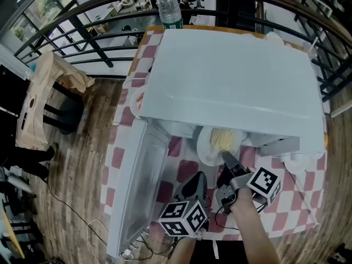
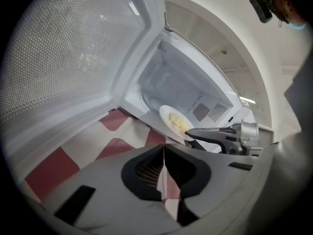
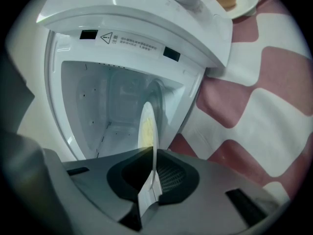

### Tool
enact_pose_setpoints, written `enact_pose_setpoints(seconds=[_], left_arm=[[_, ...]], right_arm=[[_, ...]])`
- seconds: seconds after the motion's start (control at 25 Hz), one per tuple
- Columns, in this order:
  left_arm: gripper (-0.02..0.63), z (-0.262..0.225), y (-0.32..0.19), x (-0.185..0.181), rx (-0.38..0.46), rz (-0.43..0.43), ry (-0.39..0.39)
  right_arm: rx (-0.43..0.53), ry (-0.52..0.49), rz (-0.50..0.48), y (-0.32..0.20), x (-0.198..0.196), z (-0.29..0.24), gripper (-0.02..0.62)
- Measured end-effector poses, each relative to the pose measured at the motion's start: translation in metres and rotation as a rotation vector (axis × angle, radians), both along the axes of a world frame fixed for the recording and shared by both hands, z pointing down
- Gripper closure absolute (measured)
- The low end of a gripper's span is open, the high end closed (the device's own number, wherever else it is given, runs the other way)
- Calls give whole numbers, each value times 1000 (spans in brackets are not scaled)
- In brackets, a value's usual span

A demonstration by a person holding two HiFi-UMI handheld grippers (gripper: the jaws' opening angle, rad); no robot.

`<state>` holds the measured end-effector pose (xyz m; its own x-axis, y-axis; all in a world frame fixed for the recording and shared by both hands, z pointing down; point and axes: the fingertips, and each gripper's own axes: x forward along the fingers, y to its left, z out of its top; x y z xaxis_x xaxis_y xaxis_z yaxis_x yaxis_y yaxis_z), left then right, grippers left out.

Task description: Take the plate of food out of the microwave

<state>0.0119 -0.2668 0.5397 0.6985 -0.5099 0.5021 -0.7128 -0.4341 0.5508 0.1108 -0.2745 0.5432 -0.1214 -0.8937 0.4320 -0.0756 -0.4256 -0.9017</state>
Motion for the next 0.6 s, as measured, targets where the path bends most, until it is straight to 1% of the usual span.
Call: enact_pose_setpoints(seconds=[0.12, 0.24, 0.36, 0.6], left_arm=[[594, -3, 5, 0, 2, 3, 3], [594, -5, 10, -1, 5, 8, 3], [594, -8, 15, -3, -2, 7, 13], [594, -18, 19, -7, 10, 19, 25]], right_arm=[[0, -2, -2, 8, 0, -4, 563], [32, -6, -1, 13, 0, -12, 563], [41, -5, 4, 22, -1, -16, 563], [28, 5, 26, 41, -2, -23, 563]])
